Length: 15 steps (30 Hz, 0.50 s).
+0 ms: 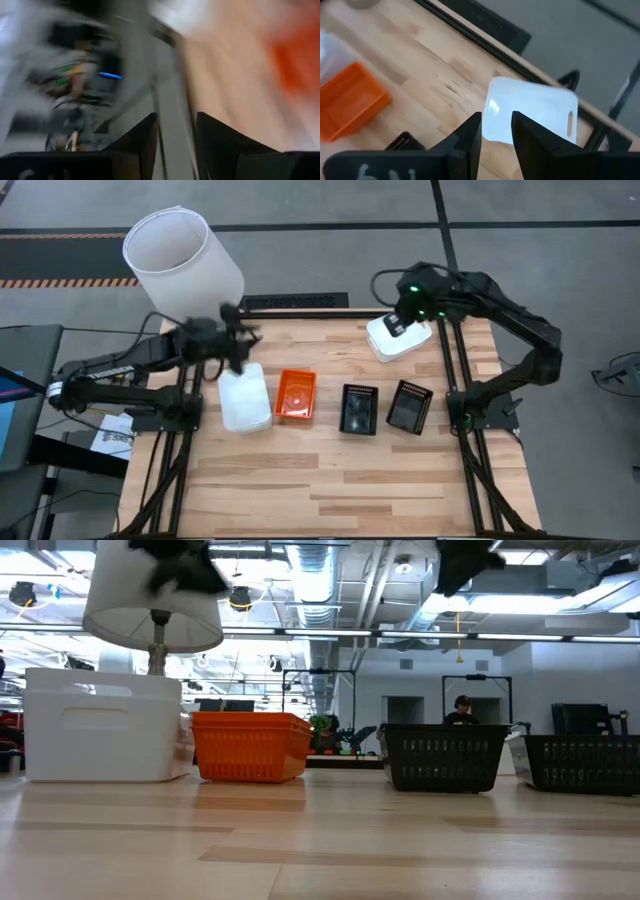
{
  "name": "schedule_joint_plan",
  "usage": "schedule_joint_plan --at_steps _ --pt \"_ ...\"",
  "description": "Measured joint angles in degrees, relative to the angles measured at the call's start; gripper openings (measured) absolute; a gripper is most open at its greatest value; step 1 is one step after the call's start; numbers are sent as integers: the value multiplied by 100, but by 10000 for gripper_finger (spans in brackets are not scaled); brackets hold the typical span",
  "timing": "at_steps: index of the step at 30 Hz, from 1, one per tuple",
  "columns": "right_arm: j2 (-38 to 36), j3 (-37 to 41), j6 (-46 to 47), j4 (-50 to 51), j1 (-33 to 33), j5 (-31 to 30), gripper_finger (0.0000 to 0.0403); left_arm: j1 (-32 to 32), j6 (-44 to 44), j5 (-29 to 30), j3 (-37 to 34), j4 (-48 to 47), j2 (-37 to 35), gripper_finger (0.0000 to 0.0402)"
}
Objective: Stack baskets by color
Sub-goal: Stack the bottom white bin on top of the top white bin
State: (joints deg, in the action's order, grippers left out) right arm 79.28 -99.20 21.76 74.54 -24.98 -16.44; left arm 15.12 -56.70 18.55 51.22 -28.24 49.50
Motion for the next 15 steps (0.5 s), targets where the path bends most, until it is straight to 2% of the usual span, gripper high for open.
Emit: schedule_joint_plan --at_steps 2,4,6,8,10,15 --pt "280 0 201 23 -128 111 129 302 1054 -229 0 1282 12 126" --pt "649 0 125 105 -207 303 129 590 2510 -373 6 2402 58 126" --pt "1086 7 -87 211 -308 458 129 887 4028 -535 7 3068 119 126" --pt "1532 9 -337 253 -394 479 129 1169 5231 -773 5 3207 132 126" --pt "1946 9 -507 225 -503 626 129 1356 5957 -1065 7 3196 121 126" --pt "2807 11 -859 178 -754 1322 131 1438 6965 -1521 -2 3073 124 126"
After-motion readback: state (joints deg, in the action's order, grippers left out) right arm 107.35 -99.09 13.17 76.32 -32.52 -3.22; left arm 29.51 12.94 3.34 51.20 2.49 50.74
